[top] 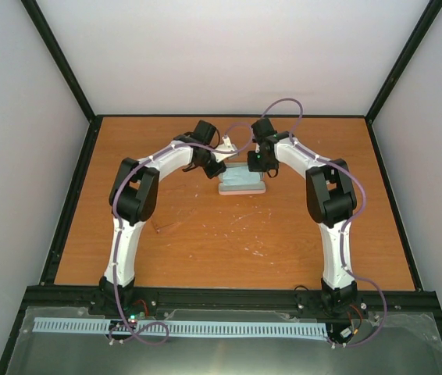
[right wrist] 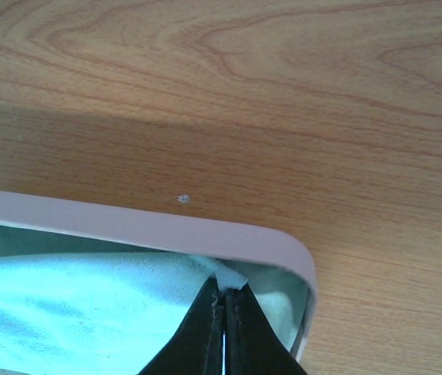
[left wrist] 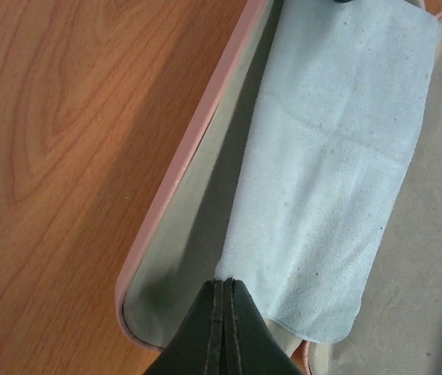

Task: Organize the sunglasses
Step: Place the glasses cleaning cloth in the sunglasses case.

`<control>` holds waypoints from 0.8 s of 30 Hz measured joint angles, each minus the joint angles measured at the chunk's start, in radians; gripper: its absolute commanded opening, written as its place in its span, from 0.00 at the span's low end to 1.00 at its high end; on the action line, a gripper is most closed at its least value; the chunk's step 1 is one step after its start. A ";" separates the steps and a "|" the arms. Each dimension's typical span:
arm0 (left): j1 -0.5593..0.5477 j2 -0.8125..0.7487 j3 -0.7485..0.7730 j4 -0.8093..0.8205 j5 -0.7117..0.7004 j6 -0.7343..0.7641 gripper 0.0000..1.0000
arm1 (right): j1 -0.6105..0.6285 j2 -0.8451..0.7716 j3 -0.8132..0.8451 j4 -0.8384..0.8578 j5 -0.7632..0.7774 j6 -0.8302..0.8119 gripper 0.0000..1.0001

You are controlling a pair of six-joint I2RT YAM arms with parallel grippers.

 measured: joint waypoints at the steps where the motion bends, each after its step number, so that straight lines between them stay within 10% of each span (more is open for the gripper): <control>1: 0.000 0.002 0.001 -0.001 0.000 0.001 0.01 | -0.001 0.001 0.000 -0.001 0.002 0.000 0.03; 24: 0.005 0.027 0.053 -0.003 0.003 0.018 0.08 | -0.009 0.048 0.056 -0.016 0.011 -0.011 0.06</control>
